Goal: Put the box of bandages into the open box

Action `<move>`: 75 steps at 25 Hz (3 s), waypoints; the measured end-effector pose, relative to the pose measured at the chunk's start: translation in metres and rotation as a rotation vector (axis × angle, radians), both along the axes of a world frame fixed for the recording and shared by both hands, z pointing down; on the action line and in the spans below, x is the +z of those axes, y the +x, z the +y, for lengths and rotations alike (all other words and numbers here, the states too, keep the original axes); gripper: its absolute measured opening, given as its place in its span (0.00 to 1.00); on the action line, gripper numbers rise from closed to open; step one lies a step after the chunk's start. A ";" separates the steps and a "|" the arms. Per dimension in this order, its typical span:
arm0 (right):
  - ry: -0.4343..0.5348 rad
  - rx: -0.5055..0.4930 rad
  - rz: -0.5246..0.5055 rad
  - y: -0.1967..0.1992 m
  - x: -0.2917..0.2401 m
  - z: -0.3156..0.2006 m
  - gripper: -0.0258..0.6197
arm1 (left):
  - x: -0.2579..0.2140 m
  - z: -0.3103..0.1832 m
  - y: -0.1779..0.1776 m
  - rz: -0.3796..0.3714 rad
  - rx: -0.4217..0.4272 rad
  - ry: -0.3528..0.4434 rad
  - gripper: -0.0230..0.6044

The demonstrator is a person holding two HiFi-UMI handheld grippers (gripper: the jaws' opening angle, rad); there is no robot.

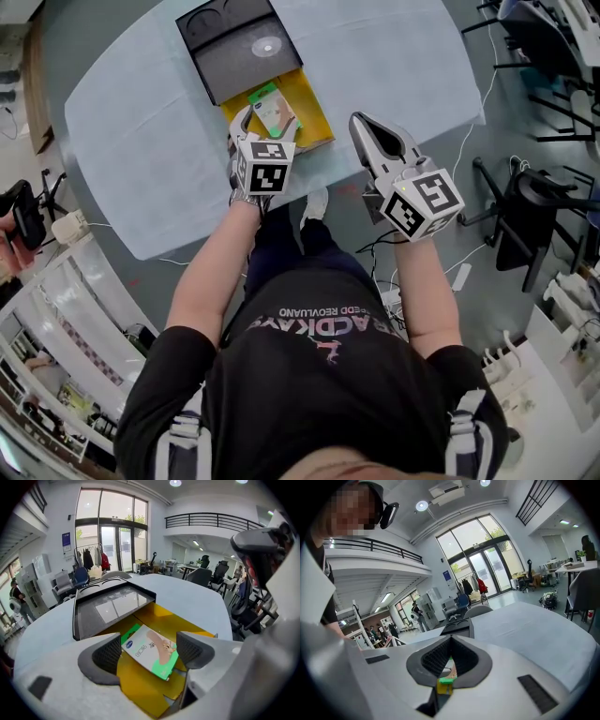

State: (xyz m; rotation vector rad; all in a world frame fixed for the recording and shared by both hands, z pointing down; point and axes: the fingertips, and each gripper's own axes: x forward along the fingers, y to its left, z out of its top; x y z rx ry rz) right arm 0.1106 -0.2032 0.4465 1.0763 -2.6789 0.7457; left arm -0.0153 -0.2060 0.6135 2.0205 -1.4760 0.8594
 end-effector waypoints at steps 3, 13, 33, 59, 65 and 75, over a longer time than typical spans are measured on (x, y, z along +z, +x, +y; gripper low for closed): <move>0.019 -0.005 0.001 0.002 -0.007 0.004 0.06 | -0.012 0.003 0.001 0.008 -0.004 0.021 0.62; 0.111 -0.057 0.001 0.001 -0.046 0.026 0.06 | -0.090 0.029 -0.003 0.087 -0.029 0.128 0.61; 0.424 -0.279 -0.069 -0.051 -0.200 0.127 0.06 | -0.333 0.162 -0.018 0.263 -0.002 0.670 0.06; 0.324 -0.025 0.043 -0.138 -0.154 0.209 0.06 | -0.315 0.225 -0.106 0.428 0.216 0.593 0.06; 0.327 0.000 0.039 -0.139 -0.153 0.223 0.06 | -0.316 0.234 -0.107 0.426 0.252 0.588 0.06; 0.333 0.031 0.037 -0.133 -0.153 0.235 0.06 | -0.318 0.245 -0.101 0.426 0.280 0.593 0.06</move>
